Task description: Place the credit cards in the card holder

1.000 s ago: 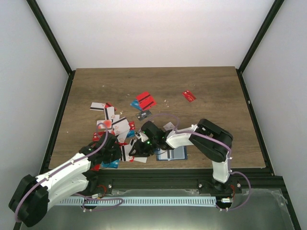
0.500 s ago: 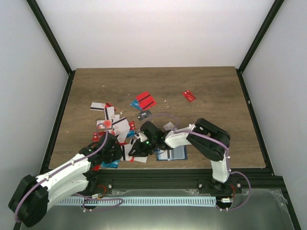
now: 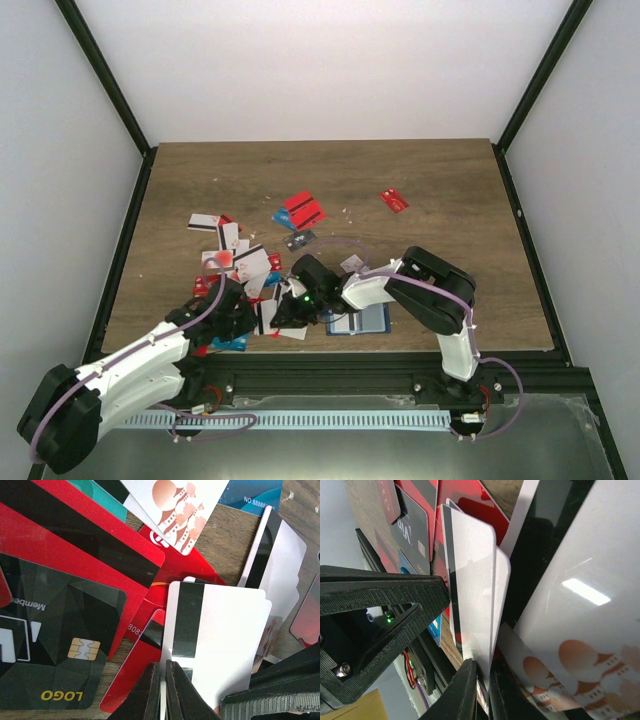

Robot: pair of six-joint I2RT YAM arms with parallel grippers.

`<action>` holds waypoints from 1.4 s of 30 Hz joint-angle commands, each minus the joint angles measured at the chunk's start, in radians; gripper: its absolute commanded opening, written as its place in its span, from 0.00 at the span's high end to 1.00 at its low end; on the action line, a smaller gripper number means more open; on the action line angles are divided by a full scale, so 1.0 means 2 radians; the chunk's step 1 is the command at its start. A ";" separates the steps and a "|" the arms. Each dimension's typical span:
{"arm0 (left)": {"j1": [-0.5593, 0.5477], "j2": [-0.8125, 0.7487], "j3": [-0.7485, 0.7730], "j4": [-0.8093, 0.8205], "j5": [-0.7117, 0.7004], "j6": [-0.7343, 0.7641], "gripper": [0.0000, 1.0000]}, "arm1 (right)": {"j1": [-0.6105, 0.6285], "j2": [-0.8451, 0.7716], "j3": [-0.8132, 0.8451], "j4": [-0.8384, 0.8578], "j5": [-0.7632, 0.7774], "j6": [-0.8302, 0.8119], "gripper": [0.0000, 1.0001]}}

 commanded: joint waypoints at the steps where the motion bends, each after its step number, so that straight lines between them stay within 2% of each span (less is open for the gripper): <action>1: -0.003 0.002 -0.014 -0.017 0.000 -0.005 0.93 | 0.002 -0.005 0.012 -0.039 0.024 -0.017 0.92; 5: -0.003 0.000 -0.010 -0.016 -0.001 -0.002 0.93 | 0.003 -0.026 0.004 -0.062 0.037 -0.031 0.99; 13: -0.003 -0.012 -0.006 0.001 0.004 0.012 0.93 | 0.000 -0.067 -0.012 -0.106 0.052 -0.067 0.99; 20: -0.004 -0.014 -0.008 0.021 0.014 0.022 0.93 | -0.003 -0.080 -0.026 -0.111 0.051 -0.076 0.87; 34: -0.008 -0.014 -0.023 0.041 0.025 0.018 0.93 | -0.003 -0.060 -0.035 -0.082 0.035 -0.066 0.85; 42: -0.017 -0.018 -0.027 0.047 0.035 0.018 0.93 | -0.003 -0.070 -0.040 -0.102 0.065 -0.067 0.73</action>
